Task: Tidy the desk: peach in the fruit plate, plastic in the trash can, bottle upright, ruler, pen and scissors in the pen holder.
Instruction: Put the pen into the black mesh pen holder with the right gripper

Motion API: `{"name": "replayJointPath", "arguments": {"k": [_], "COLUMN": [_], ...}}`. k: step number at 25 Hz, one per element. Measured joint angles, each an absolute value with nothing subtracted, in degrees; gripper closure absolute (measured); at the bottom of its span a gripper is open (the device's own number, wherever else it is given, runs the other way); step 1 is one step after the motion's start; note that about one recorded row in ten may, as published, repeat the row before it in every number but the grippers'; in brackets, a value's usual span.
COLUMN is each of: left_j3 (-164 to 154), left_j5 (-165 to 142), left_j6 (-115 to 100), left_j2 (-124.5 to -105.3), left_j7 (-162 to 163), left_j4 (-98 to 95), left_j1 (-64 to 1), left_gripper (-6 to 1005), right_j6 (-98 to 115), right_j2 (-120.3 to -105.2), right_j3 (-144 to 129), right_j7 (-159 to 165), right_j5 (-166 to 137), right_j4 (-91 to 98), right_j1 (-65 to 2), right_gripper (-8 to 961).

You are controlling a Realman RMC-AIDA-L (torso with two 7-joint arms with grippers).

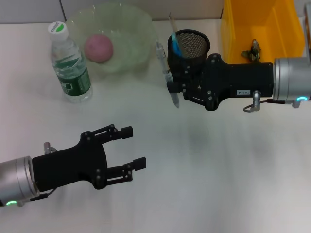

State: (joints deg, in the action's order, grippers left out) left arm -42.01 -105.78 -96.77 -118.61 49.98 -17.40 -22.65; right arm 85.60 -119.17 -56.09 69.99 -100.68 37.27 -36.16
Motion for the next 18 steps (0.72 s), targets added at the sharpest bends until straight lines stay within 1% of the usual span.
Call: {"name": "replayJointPath", "arguments": {"k": [10, 18], "left_j3": [-42.31, -42.01], "left_j5": [-105.52, -105.46], "left_j6": [-97.34, -97.74], "left_j2": [-118.57, -118.47], "left_j7": [50.26, 50.40], "left_j4": [-17.22, -17.23], "left_j1": [-23.30, -23.56], "left_gripper": [217, 217], "right_j6": [86.16, 85.11], "right_j2": [-119.39, -119.52], "right_j3": [-55.84, -55.80], "right_j7": [45.66, 26.14], "right_j5": [-90.27, -86.60], "right_j4": [31.04, 26.22], "right_j1": [-32.21, -31.50], "right_gripper": [823, 823]}}
